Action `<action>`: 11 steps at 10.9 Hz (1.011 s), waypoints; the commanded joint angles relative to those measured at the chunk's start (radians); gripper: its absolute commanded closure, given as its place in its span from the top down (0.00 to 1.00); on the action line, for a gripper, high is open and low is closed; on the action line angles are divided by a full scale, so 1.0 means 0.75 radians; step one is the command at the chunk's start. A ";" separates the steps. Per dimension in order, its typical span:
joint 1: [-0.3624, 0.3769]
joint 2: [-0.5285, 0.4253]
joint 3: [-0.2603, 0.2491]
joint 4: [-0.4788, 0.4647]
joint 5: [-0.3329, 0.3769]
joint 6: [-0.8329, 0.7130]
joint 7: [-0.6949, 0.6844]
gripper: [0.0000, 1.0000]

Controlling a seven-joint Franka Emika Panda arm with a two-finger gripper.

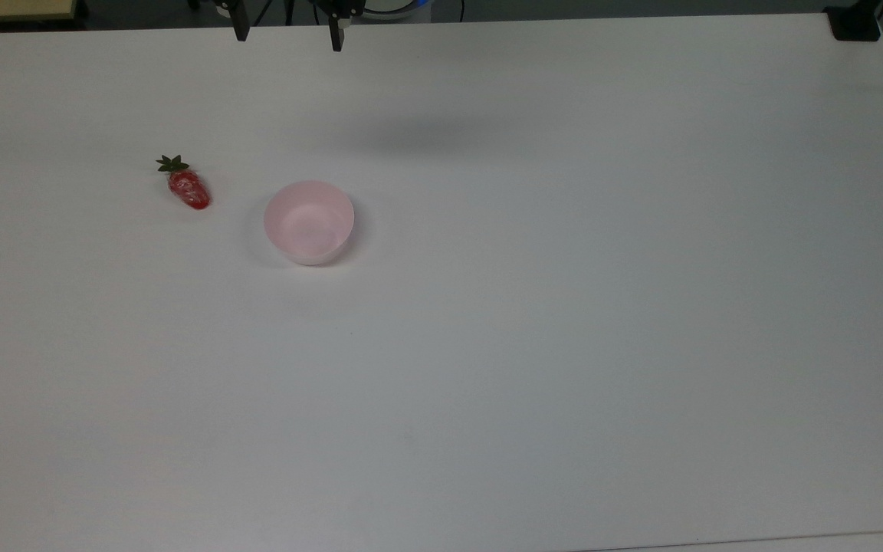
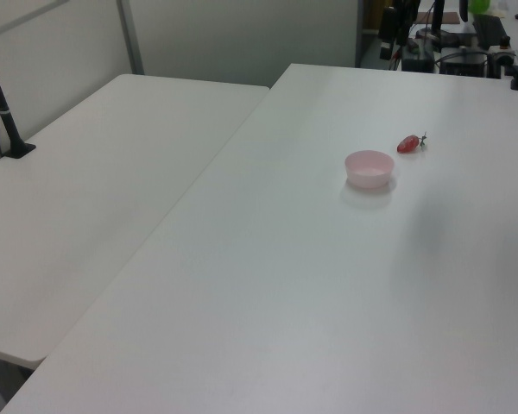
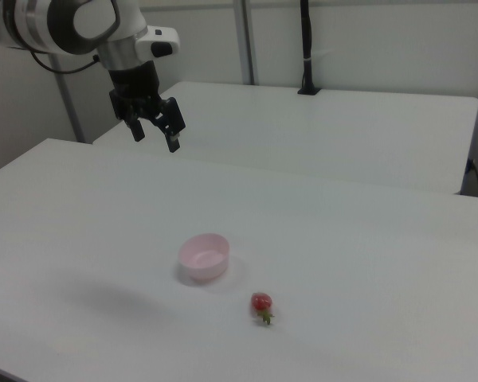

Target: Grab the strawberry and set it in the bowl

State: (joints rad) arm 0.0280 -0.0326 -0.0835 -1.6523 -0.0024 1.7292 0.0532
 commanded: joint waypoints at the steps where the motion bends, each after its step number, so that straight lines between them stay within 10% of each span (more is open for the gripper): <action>1: 0.000 -0.038 -0.042 -0.026 0.005 -0.066 -0.154 1.00; 11: -0.232 0.411 -0.093 -0.159 -0.181 0.310 -0.612 1.00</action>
State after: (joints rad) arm -0.1286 0.2409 -0.1546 -1.7695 -0.1197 1.9168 -0.2840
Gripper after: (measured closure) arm 0.000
